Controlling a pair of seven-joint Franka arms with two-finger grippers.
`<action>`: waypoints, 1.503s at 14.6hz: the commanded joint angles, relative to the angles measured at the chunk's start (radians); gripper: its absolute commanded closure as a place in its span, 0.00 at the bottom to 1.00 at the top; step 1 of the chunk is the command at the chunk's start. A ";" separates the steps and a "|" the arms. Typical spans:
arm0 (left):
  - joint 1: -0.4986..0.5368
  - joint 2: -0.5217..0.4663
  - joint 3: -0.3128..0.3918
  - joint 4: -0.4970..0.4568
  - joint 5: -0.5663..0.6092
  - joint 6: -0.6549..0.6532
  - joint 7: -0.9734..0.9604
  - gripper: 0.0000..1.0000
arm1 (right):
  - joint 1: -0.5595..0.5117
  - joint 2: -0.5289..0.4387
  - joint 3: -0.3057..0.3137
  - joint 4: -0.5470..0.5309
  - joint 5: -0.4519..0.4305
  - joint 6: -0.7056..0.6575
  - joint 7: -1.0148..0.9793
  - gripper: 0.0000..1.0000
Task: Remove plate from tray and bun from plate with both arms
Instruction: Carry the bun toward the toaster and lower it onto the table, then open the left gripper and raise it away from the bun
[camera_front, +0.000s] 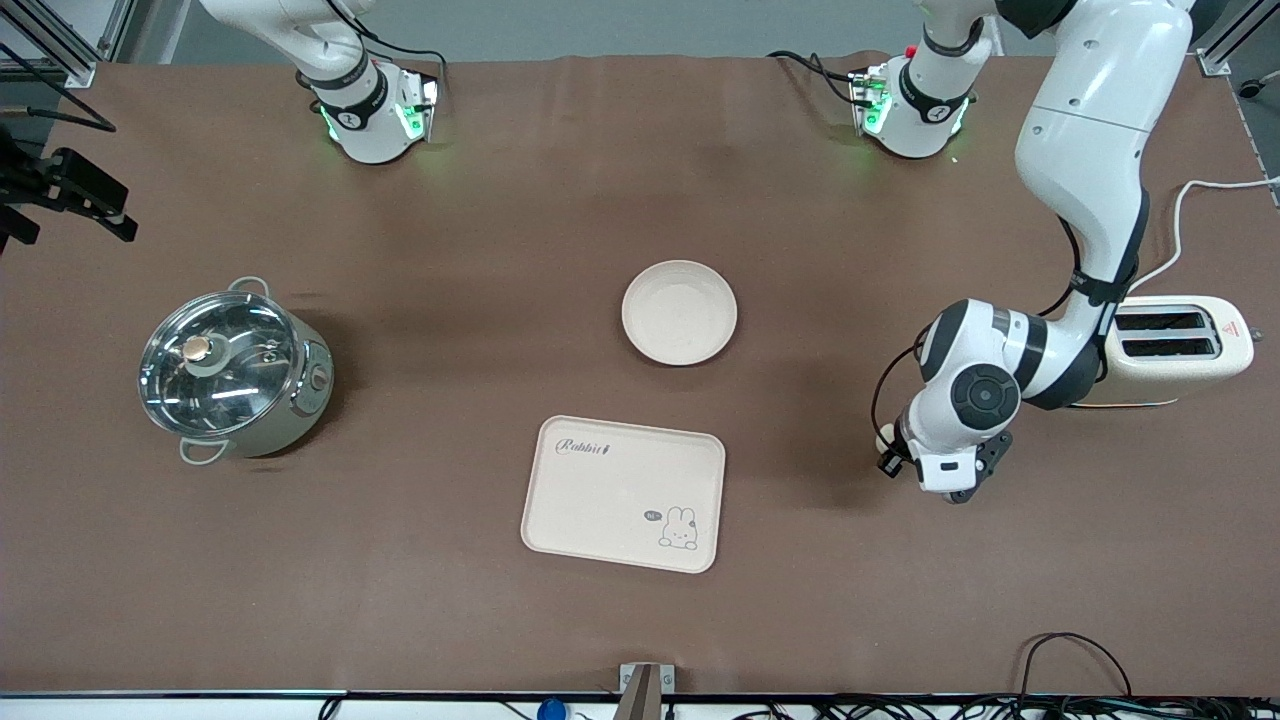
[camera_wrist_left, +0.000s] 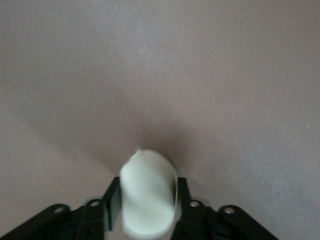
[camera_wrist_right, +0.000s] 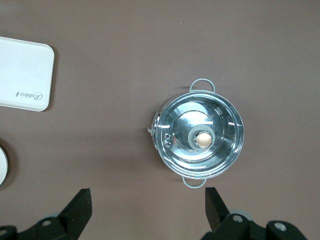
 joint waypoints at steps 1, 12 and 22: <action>0.006 -0.015 -0.011 0.026 0.022 -0.010 0.017 0.00 | -0.014 0.003 0.014 0.011 -0.007 -0.003 0.005 0.00; 0.020 -0.376 -0.021 0.190 -0.008 -0.440 0.469 0.00 | -0.016 0.000 0.014 -0.001 -0.002 0.010 -0.001 0.00; 0.085 -0.643 0.043 0.243 -0.197 -0.743 1.034 0.00 | -0.065 0.019 0.013 0.002 -0.003 0.067 0.005 0.00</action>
